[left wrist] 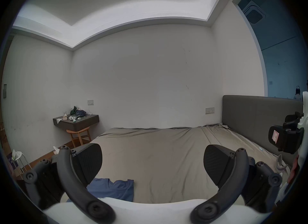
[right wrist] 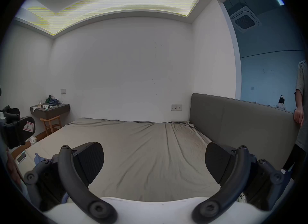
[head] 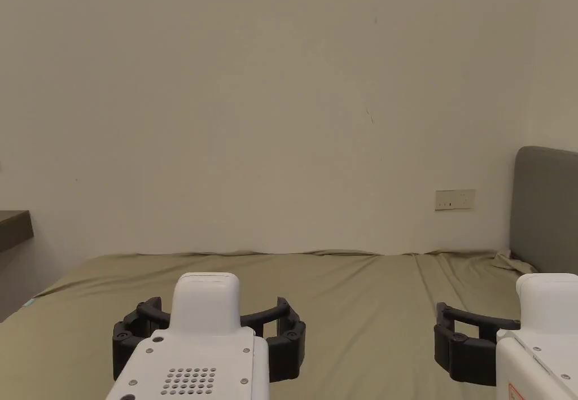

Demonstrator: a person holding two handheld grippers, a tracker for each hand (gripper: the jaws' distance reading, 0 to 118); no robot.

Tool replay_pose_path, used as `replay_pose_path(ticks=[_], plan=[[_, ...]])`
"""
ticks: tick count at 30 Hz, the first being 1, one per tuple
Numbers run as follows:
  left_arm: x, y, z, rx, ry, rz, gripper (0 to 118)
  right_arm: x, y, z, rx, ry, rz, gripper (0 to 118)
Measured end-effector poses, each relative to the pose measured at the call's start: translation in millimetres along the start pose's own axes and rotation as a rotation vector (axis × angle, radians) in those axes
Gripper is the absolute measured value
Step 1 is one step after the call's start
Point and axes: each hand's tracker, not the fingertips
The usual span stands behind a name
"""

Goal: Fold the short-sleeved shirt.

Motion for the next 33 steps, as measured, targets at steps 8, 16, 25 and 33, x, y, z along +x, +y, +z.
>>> replay_pose_path(ticks=[8,16,25,33], plan=[[-4,2,2,-0.012,-0.006,0.016,118,-1,1,5,0.006,0.008,0.011,118],[0,3,6,-0.01,-0.022,0.014,118,3,3,7,-0.001,0.004,0.002,118],[-5,3,5,-0.029,-0.052,0.048,118,1,2,6,-0.011,0.013,0.019,118],[-9,3,6,-0.021,-0.089,0.078,118,2,1,8,0.002,0.065,-0.001,118]])
